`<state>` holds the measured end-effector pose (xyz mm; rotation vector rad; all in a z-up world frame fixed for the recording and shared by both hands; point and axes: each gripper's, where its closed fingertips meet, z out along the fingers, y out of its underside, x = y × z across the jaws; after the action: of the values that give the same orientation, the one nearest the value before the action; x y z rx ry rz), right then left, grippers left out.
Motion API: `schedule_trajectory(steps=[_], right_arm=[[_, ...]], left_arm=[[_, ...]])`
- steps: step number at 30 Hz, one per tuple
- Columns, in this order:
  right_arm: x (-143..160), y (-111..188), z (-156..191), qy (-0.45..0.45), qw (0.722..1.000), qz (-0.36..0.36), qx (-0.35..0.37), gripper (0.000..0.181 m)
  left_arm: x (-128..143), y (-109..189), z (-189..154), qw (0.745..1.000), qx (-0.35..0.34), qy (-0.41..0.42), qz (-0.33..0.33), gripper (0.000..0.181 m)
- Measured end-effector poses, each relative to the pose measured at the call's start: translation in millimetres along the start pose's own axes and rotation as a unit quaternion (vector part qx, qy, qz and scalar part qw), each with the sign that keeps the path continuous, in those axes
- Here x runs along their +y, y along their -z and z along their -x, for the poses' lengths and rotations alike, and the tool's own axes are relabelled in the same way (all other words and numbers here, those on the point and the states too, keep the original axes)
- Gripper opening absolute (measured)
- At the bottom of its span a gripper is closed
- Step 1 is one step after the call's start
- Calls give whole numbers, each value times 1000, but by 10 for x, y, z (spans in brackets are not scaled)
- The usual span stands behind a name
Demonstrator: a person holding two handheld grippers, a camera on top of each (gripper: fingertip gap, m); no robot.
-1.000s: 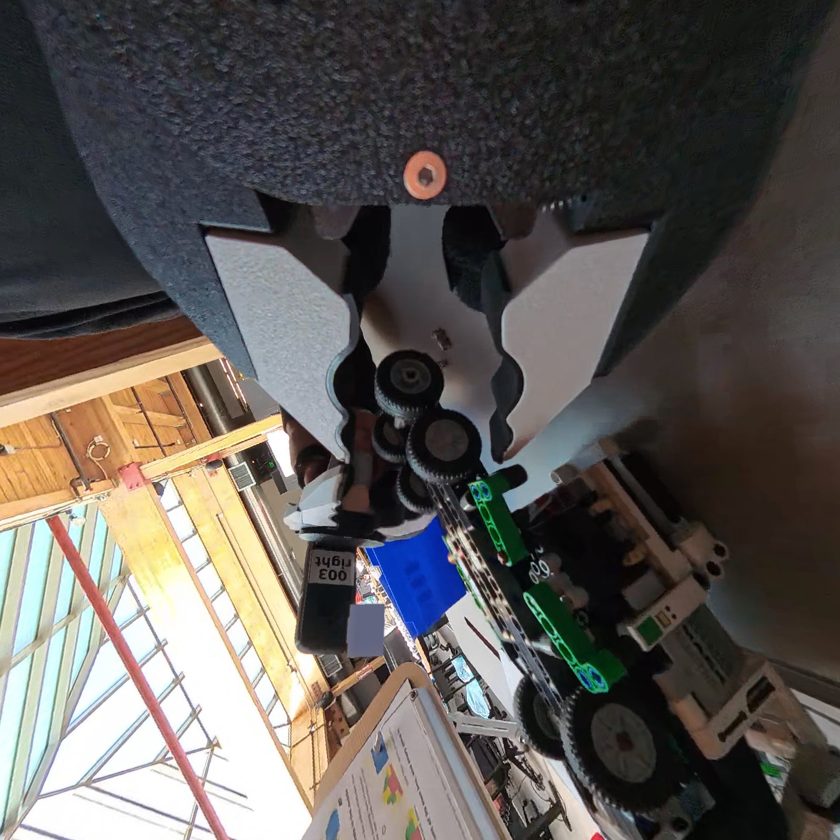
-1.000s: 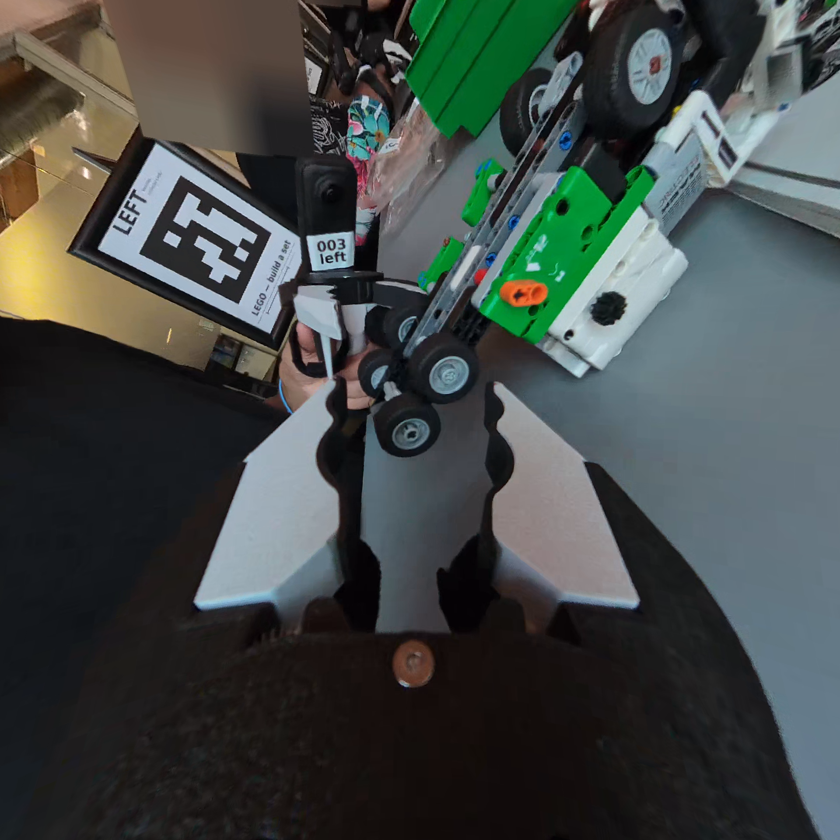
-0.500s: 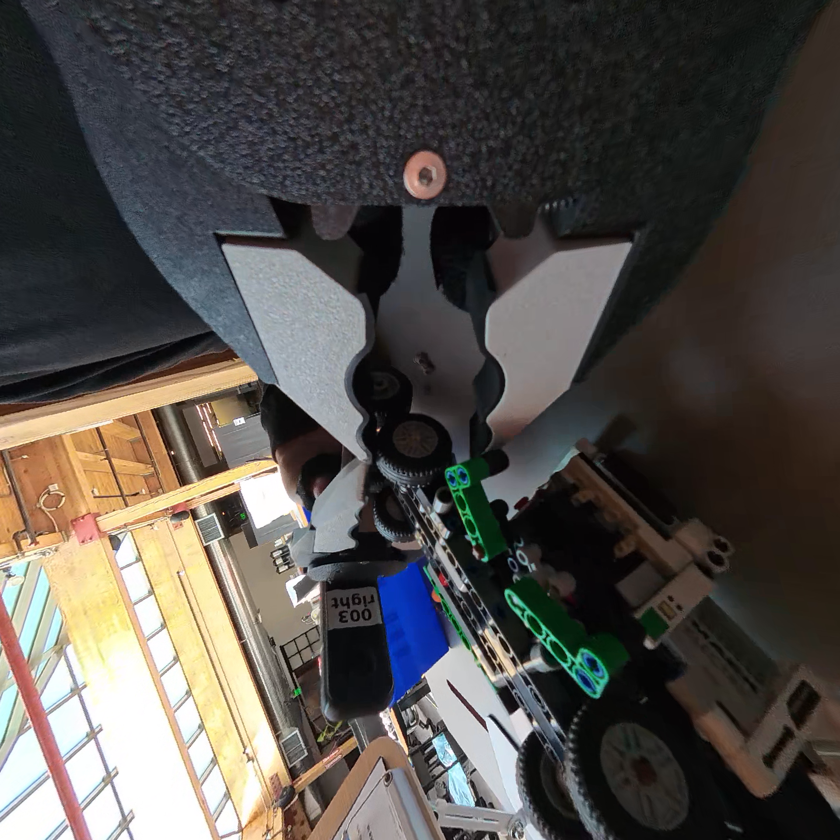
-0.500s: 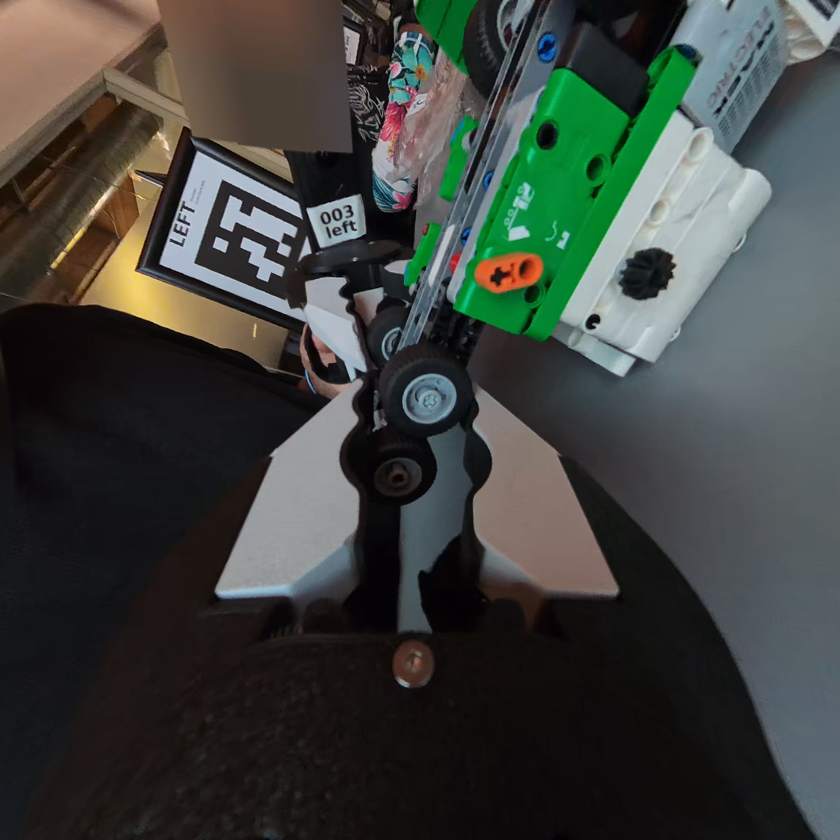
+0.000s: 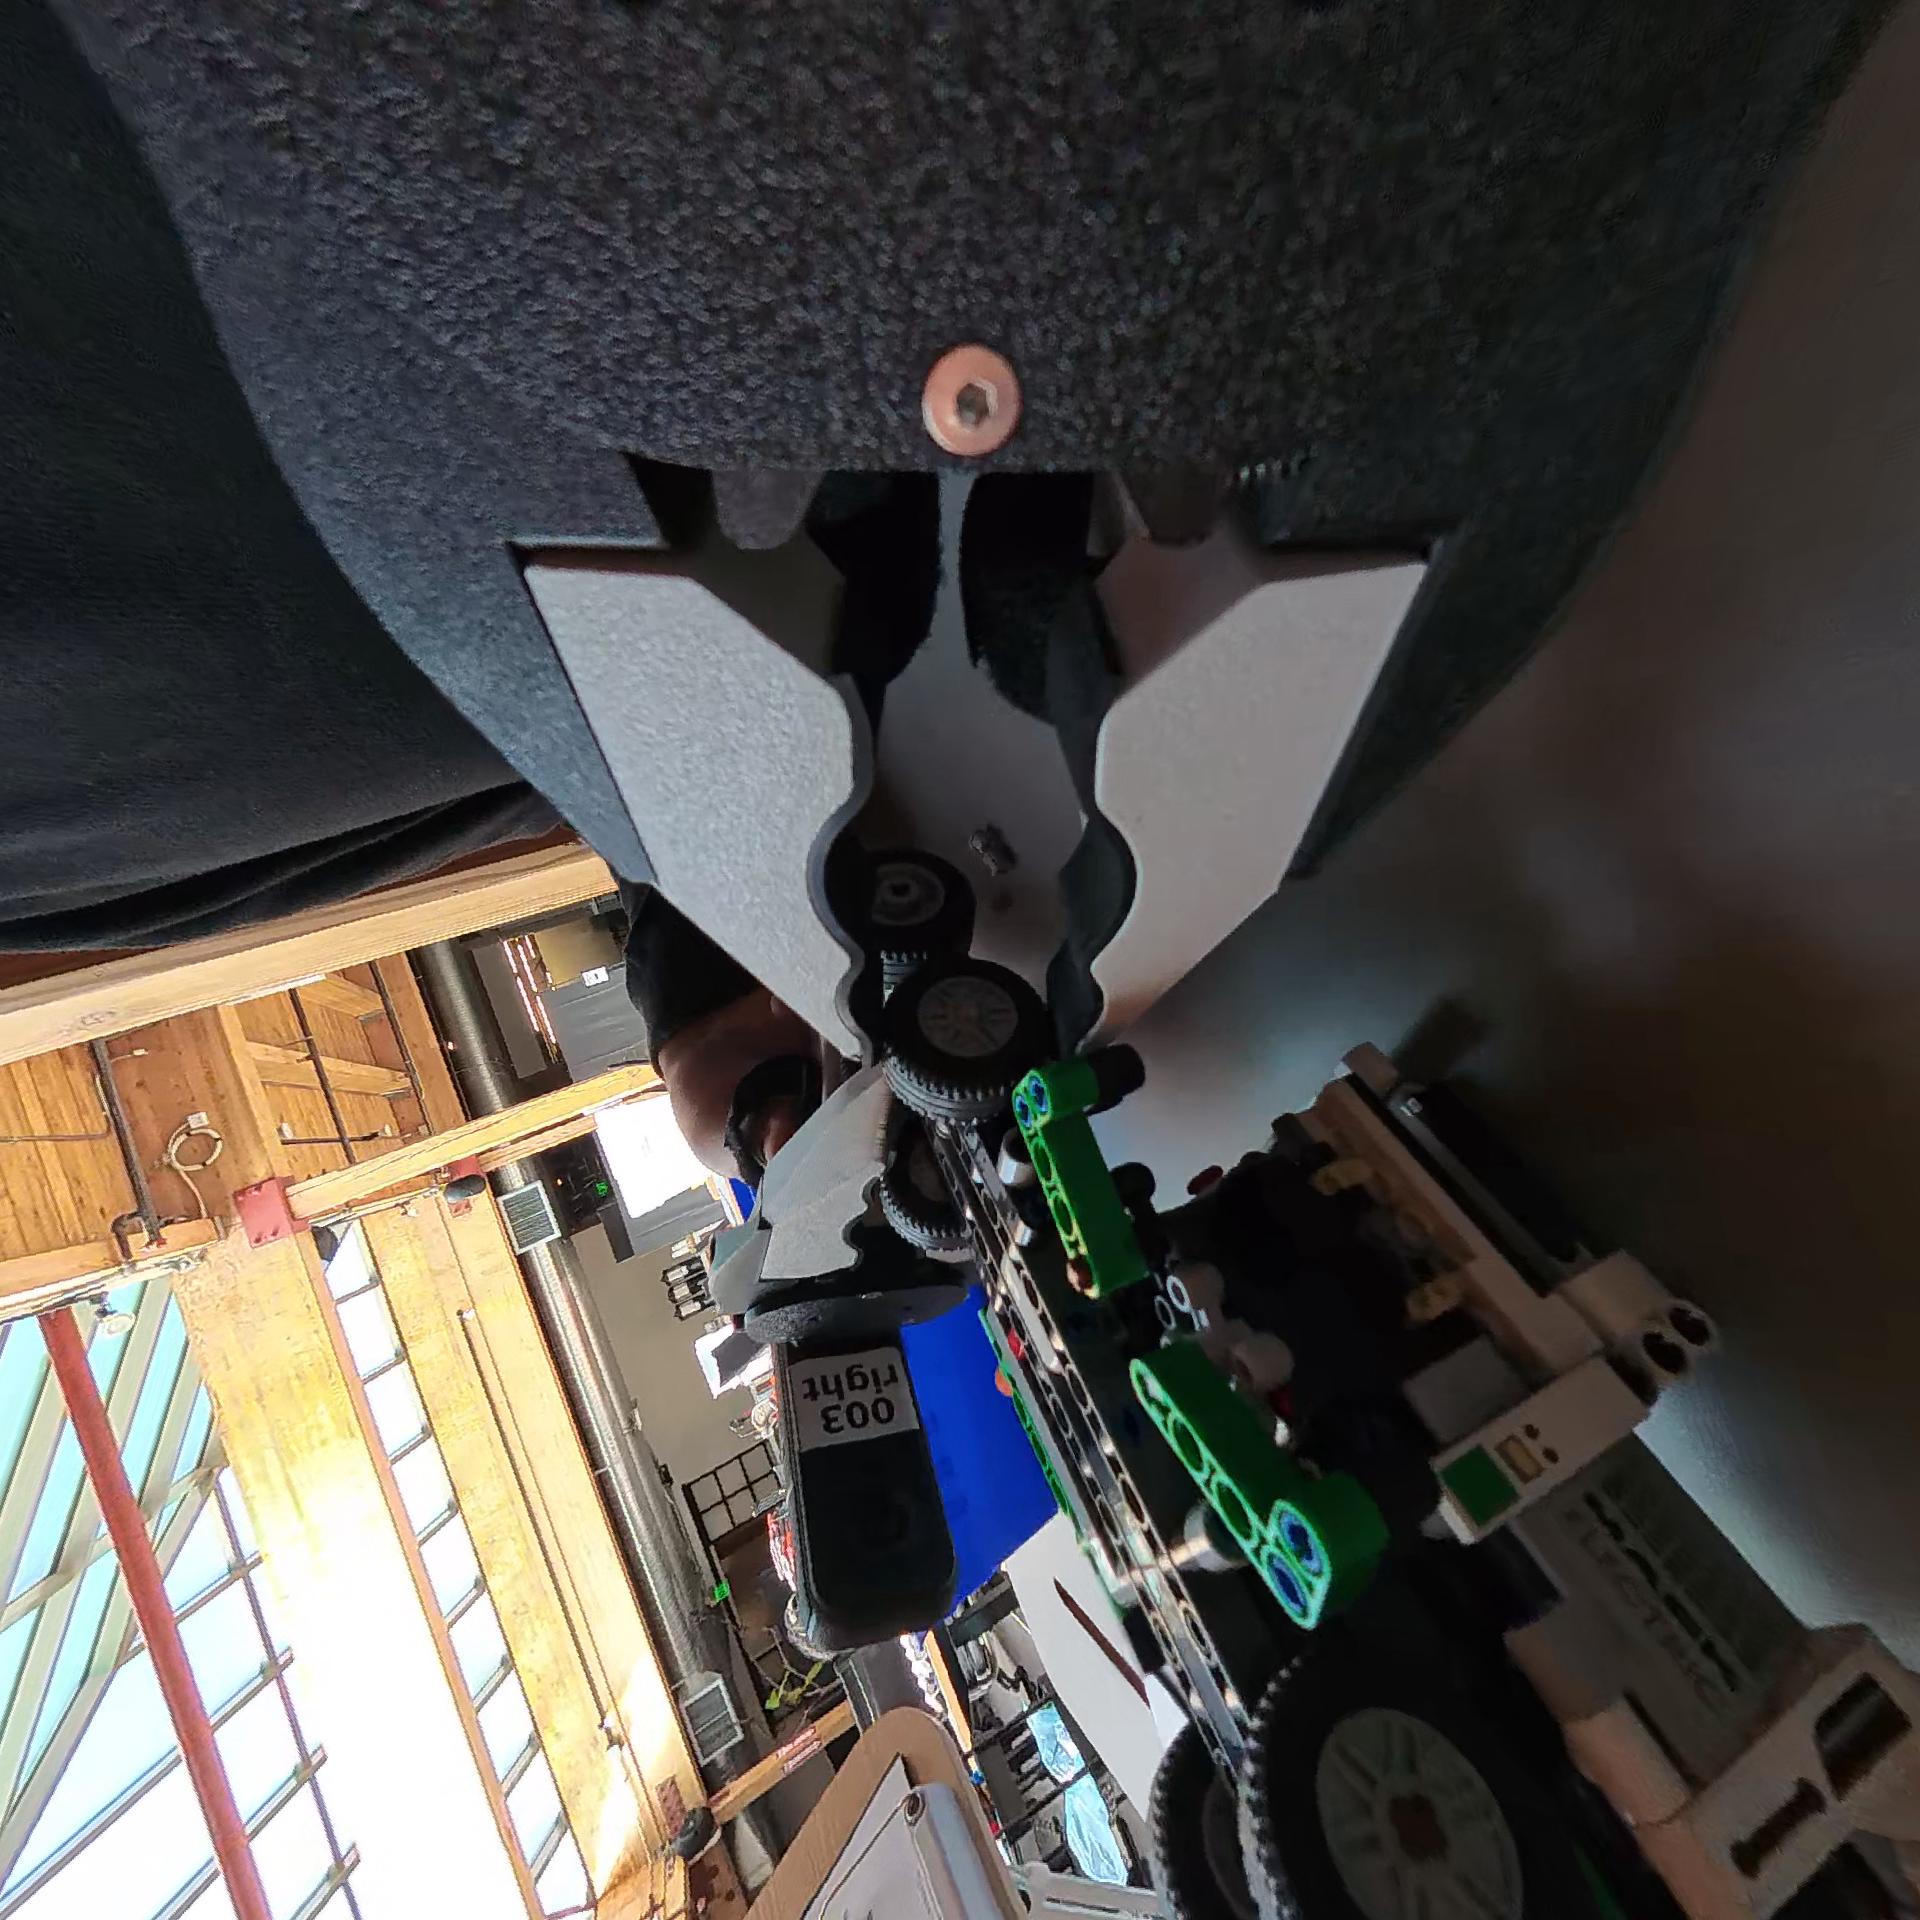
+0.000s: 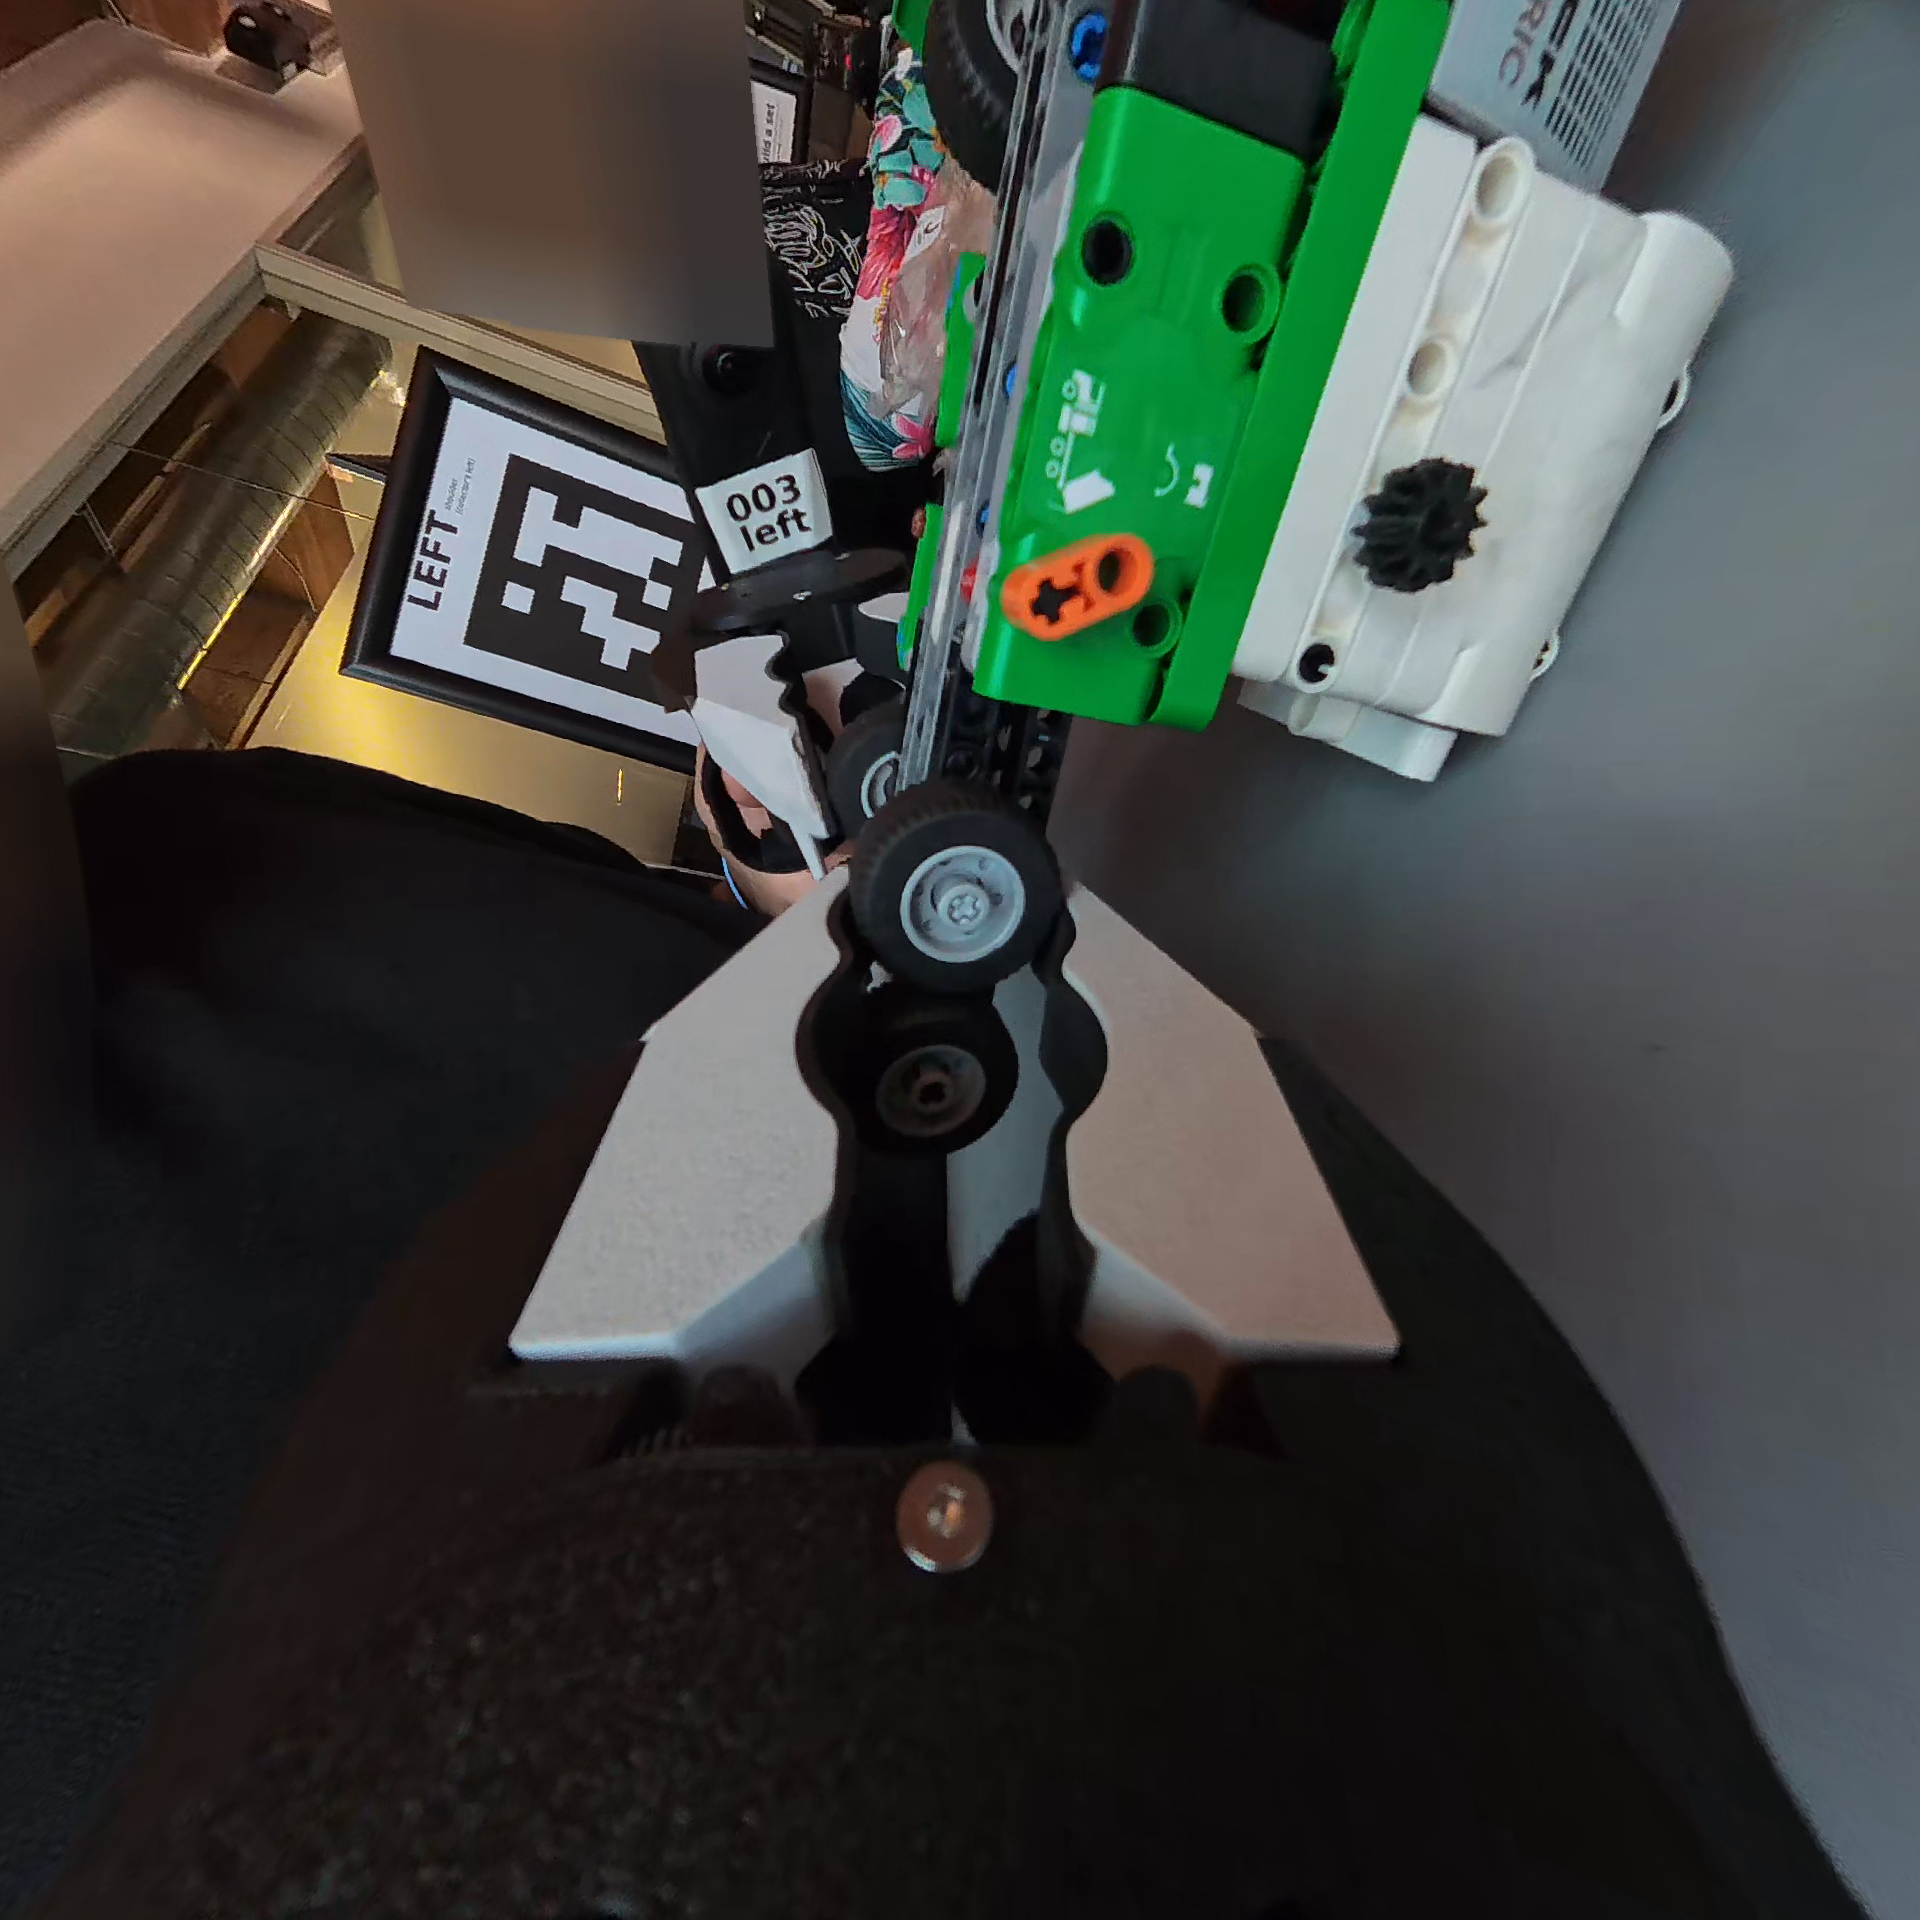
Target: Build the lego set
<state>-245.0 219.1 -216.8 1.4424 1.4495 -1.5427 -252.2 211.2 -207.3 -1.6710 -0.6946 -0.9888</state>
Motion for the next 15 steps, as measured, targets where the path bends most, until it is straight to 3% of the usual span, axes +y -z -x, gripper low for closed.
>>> schedule_trajectory(steps=[15], right_arm=[[7,-31,11,23,999,17,30,31]], left_arm=[[16,67,-4,1000,1,-5,9,29]])
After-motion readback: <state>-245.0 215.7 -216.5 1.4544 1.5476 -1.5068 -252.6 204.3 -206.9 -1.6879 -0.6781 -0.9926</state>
